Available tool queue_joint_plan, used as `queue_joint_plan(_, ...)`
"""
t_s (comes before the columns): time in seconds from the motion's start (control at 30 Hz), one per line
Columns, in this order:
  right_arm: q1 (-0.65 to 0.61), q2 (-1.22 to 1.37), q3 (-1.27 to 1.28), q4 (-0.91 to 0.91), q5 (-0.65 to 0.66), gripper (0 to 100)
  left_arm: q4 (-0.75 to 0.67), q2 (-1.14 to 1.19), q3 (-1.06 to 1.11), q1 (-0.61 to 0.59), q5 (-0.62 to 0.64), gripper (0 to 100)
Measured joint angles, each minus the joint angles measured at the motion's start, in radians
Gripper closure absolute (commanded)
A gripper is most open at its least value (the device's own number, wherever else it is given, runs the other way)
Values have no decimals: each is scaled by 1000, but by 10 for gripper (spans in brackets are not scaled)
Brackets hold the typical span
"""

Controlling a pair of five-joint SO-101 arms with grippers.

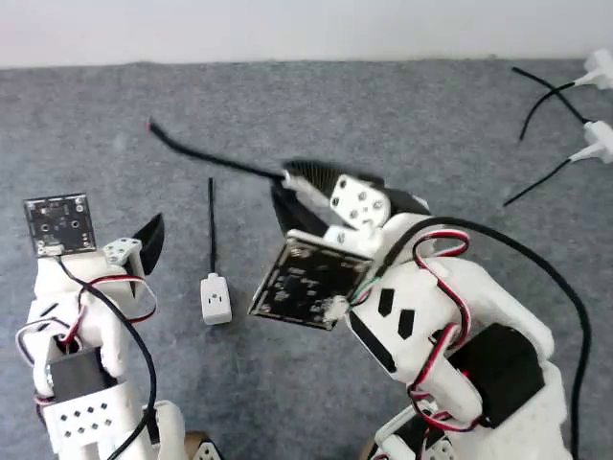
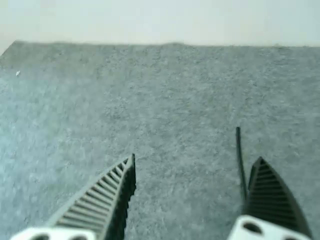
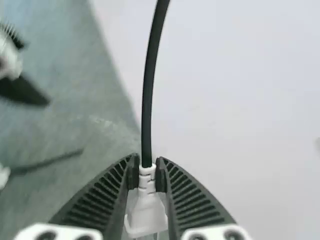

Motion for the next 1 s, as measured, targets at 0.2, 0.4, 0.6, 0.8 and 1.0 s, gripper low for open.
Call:
queue_joint_plan(0.2, 9, -2, 31, -249, -127, 990, 0, 0, -81, 135, 0, 648)
queue_joint_plan(0.4, 26, -5, 80, -477, -230, 990, -17, 0, -106, 295, 0, 648)
queue_joint_plan(0.6, 34, -5, 83, -652, -313, 991, -14, 0, -258, 488, 3, 648)
queue_joint_plan(0.8, 34, -5, 83, -686, -354, 991, -81, -3, -364, 640, 5, 648)
queue_joint_plan(1.0, -17, 3, 83, -686, -358, 991, -95, -2, -364, 801, -195, 648)
